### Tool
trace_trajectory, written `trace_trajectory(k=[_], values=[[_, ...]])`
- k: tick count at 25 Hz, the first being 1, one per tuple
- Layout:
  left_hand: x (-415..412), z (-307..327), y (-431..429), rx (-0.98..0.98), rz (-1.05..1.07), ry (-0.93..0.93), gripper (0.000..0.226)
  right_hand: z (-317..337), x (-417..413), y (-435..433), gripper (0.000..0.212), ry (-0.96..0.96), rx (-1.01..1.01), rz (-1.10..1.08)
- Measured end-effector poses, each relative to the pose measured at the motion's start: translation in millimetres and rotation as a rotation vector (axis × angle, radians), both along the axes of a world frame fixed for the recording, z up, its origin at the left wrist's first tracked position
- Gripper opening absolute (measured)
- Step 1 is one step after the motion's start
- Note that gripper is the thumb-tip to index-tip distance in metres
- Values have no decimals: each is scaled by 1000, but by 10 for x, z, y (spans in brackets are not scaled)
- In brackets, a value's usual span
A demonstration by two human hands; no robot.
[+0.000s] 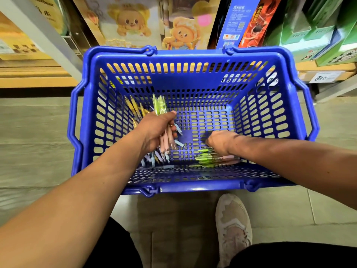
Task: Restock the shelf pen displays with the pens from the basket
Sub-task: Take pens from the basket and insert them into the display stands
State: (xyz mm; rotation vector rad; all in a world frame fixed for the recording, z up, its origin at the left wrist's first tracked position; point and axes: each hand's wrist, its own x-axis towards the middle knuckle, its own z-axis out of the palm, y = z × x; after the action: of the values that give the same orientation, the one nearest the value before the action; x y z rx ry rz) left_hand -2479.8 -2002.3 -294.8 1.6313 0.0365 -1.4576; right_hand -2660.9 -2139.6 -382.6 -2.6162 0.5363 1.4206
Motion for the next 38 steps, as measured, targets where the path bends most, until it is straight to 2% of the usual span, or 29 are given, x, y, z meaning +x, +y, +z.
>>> trace_trajectory(k=[3, 6, 8, 10, 12, 14, 17, 22, 25, 27, 29, 31, 33, 35, 38], values=[[-11, -11, -13, -15, 55, 21, 14, 33, 29, -46, 5, -47, 6, 20], [-25, -30, -36, 7, 101, 20, 16, 189, 116, -135, 18, -217, 78, -90], [-28, -46, -50, 25, 112, -1, 19, 344, 221, -189, 14, -402, 187, -315], [-57, -70, -68, 51, 108, -46, 24, 491, 314, -157, 5, -586, 318, -633], [-96, -87, -81, 62, 106, -51, 27, 607, 394, -49, 4, -686, 518, -913], [-127, -76, -100, 55, 80, 6, 28, 684, 466, 97, 2, -731, 661, -1065], [-153, -6, -111, 27, 3, 104, 28, 727, 509, 257, 2, -769, 703, -1175], [-171, 46, -91, 23, -74, 74, 35, 712, 430, 232, 15, -788, 709, -982], [-172, 73, -116, 10, -20, 15, 60, 708, 415, 116, 15, -747, 794, -1015], [-181, 72, -119, 11, -7, -32, 64, 670, 376, 23, 11, -641, 682, -923], [-179, 60, -101, 11, 6, -49, 54, 590, 284, -40, 9, -461, 441, -645], [-147, 50, -65, -3, 20, -25, 36, 494, 184, -34, 17, -286, 294, -413], [-105, 60, -34, -3, 6, -2, 21, 405, 92, 18, 22, -185, 233, -242], [-69, 76, -14, 16, -12, -2, 19, 308, 22, 78, 20, -114, 178, -65], [-42, 79, -16, 29, -5, -24, 20, 175, -34, 135, 11, -43, 112, 12]])
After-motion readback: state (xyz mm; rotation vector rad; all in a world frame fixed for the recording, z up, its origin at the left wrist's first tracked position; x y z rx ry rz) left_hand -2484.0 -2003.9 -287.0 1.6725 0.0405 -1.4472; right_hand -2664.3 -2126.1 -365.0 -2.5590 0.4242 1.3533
